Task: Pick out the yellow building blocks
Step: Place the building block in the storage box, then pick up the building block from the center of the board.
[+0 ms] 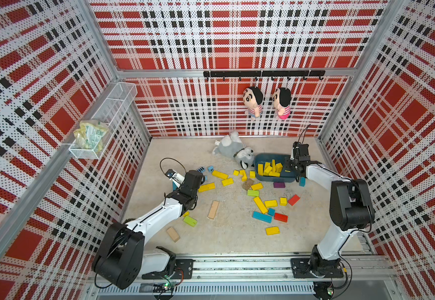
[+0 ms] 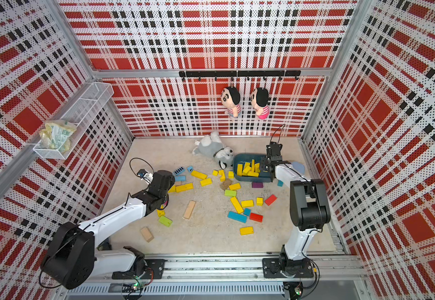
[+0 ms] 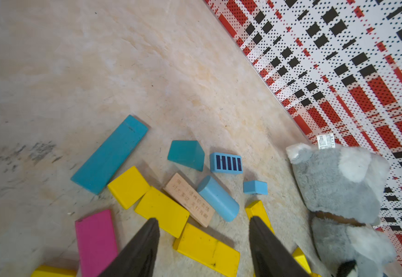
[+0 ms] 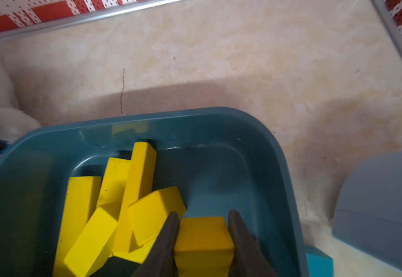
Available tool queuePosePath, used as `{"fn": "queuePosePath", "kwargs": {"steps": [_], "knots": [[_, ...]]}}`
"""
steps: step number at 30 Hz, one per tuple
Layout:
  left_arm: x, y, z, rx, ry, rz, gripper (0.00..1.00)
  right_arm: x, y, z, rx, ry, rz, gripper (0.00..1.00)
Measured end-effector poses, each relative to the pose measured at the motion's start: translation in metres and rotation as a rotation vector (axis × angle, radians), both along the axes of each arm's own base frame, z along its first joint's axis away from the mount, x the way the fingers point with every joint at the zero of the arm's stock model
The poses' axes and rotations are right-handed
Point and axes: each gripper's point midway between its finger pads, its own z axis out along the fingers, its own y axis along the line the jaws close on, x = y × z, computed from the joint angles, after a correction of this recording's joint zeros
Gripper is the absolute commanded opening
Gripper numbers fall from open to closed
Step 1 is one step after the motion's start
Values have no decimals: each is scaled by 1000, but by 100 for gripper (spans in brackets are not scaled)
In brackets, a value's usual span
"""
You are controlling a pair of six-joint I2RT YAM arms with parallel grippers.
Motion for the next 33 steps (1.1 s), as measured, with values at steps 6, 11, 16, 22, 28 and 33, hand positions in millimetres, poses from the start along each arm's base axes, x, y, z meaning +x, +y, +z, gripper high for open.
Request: {"fn": "queuePosePath", "kwargs": {"steps": [6,11,16,22,28,33], "knots": [[-14,13,-18,41,89,-9,65,8,-1,-21,5,51,6,30],[-34,23,-41,86,208,-41,65,6,-1,-28,-3,71,16,43],[-59,31,-58,120,312,-90,68,7,-2,-27,-20,65,31,50],[-91,41,-91,126,462,-154,68,1,-2,-10,-31,17,47,52],[-101,35,-109,110,536,-225,62,-10,-2,26,-23,-86,46,51],[-100,33,-115,124,560,-252,58,-18,-3,35,-19,-114,43,50]]}}
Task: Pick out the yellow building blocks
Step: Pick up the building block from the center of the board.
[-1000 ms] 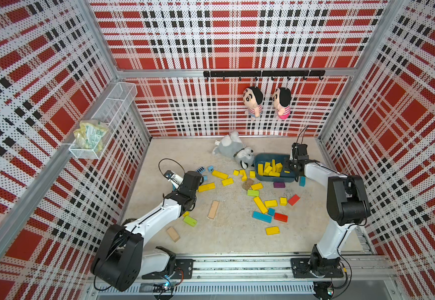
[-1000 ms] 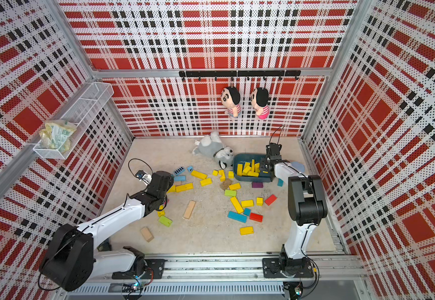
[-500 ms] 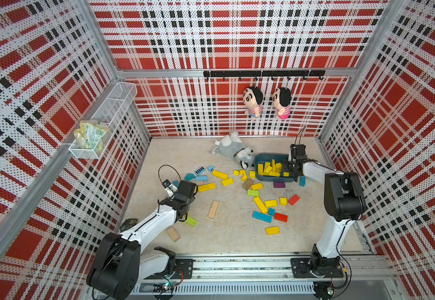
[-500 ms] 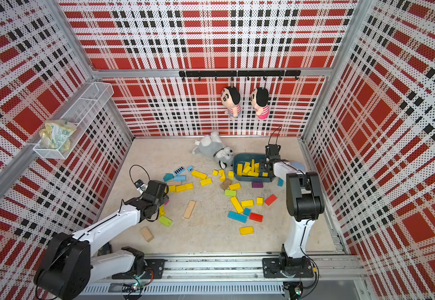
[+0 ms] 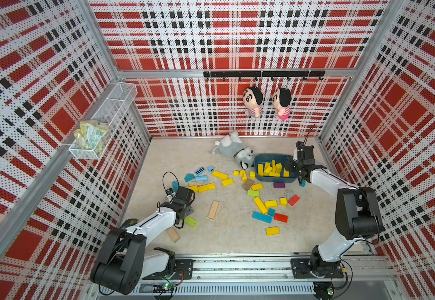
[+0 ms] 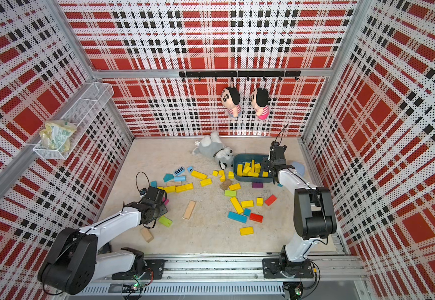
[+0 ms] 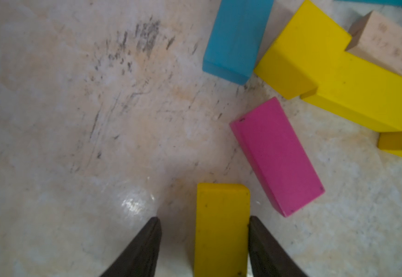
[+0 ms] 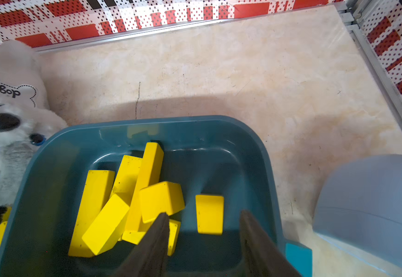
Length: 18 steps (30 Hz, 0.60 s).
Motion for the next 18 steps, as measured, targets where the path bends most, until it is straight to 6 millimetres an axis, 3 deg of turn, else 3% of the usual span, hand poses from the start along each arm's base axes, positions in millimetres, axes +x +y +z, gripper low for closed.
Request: {"fn": "queuePosePath", "kwargs": {"steps": [5,11,18], "knots": [[6,-1,-1,14,1,-25,48,-10,-1,-1,3,4,-3,49],[11,-2,-1,23,-9,-47,27,-15,-1,9,10,-18,-8,49],[11,-12,9,19,-2,-86,19,-21,9,28,15,-63,9,49]]}}
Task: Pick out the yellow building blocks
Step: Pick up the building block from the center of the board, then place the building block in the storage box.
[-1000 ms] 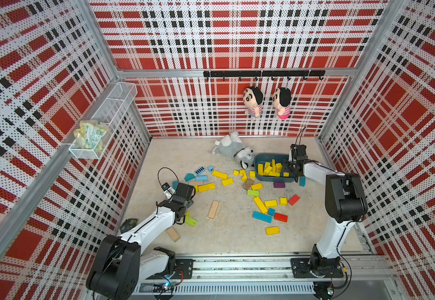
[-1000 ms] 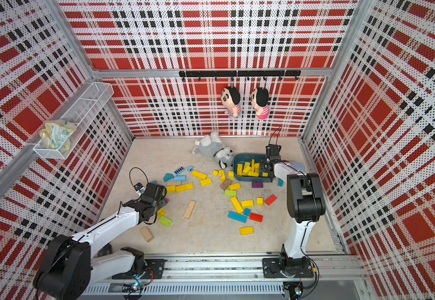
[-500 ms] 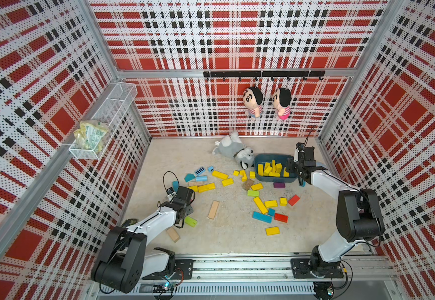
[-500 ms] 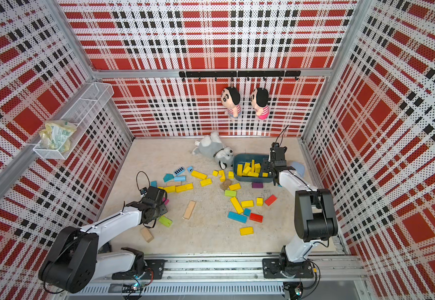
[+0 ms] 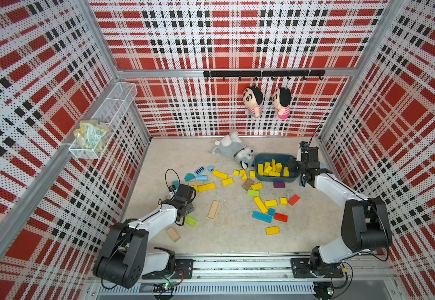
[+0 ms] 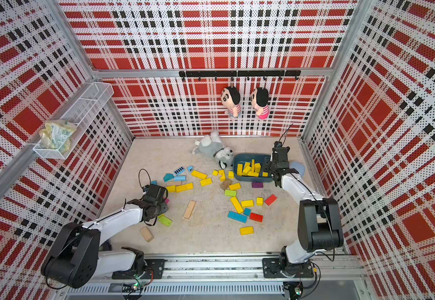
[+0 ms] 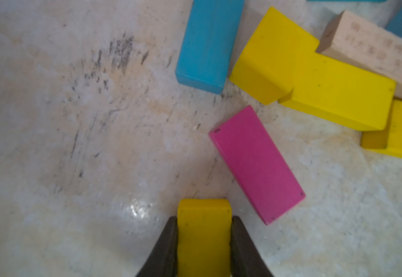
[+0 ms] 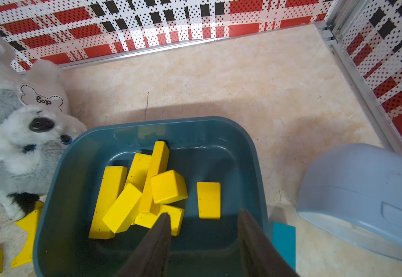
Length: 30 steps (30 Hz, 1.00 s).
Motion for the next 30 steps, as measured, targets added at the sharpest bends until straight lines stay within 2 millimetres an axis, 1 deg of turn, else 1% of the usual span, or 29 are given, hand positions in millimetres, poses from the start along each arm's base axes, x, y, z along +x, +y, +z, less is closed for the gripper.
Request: {"fn": "queuePosePath", "kwargs": {"steps": [1,3,7,10,12,14,16,20,23,26,30], "knots": [[2,-4,5,-3,-10,-13,17,-2,5,0,0,1,10,49],[11,-18,22,-14,-43,-48,16,-7,21,-3,5,9,41,49],[39,-50,63,-41,-136,-115,15,-18,47,-15,25,40,86,49],[65,-91,96,-50,-200,-193,15,-22,58,-19,32,53,103,50],[85,-129,114,-60,-231,-271,16,-23,61,-19,32,52,100,50],[103,-167,127,-67,-256,-347,15,-24,62,-20,31,56,93,50],[119,-207,135,-77,-275,-430,15,-27,61,-23,27,61,80,51],[146,-287,143,-112,-319,-598,15,-38,52,-26,12,73,45,50],[163,-336,147,-146,-357,-685,15,-43,45,-19,-4,64,20,50],[176,-373,148,-200,-390,-736,15,-49,38,-6,-15,33,-6,50],[193,-408,144,-271,-423,-767,16,-55,30,7,-25,-2,-32,50]]}}
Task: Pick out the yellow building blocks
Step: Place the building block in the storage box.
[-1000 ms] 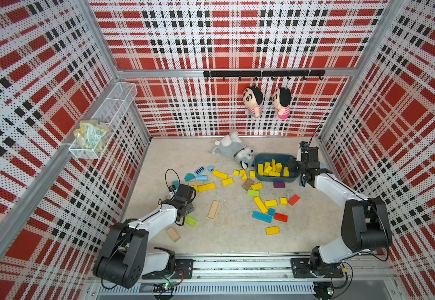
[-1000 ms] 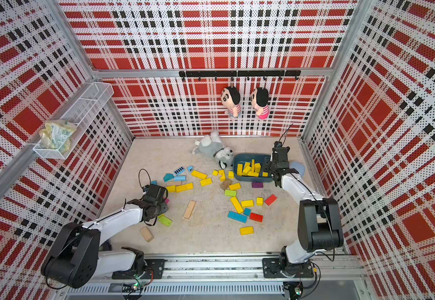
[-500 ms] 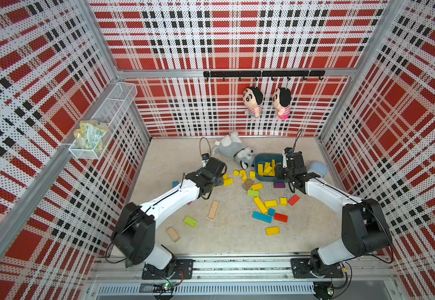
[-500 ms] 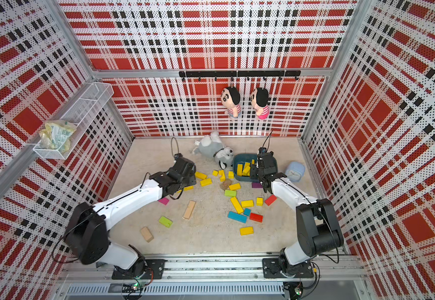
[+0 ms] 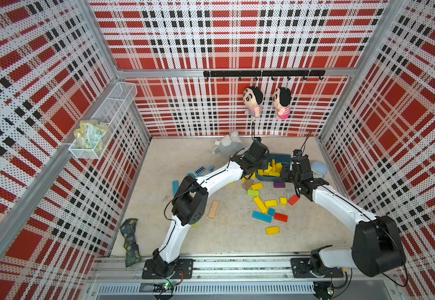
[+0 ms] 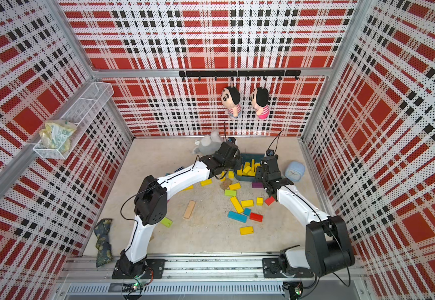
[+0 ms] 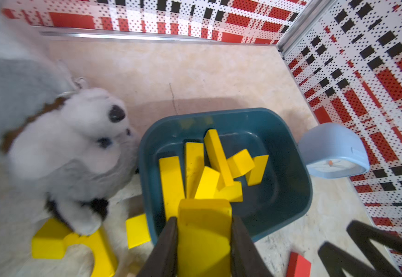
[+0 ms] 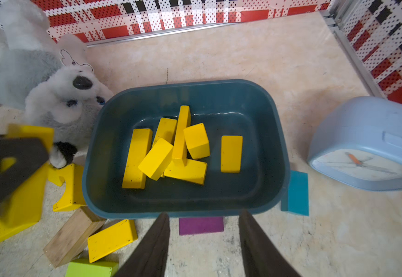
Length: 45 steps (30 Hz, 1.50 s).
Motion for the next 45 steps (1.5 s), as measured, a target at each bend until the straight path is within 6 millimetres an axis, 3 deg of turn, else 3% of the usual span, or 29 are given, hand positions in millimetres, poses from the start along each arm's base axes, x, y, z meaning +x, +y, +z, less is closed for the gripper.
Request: {"fn": "queuePosePath", "kwargs": {"steps": [5,10,13,17,21,27,30,33,38,41,45], "knots": [[15,-24,-17,-39,0,-14,18,-6,-5,5,-2,-11,-17,50],[18,-24,-45,-15,31,4,21,-13,-8,4,-1,-7,-30,50],[20,-23,-60,-2,47,15,29,-16,-9,4,0,-4,-31,50],[23,-21,-75,10,64,26,47,-18,-9,2,-4,7,-30,50],[25,-20,-75,10,62,36,56,-18,-9,1,-5,10,-24,50],[28,-12,-69,13,50,62,58,-19,-3,0,-18,17,20,50],[22,2,-47,6,26,93,59,-20,4,0,-26,23,61,50],[13,25,-10,-37,-15,140,59,-25,22,-2,-28,39,134,51],[7,78,52,-182,-85,258,59,-35,82,-10,-44,91,318,53],[10,117,58,-223,-97,353,59,-45,113,-26,-59,151,412,54],[9,164,33,-208,-63,474,59,-62,141,-58,-100,269,517,55]]}}
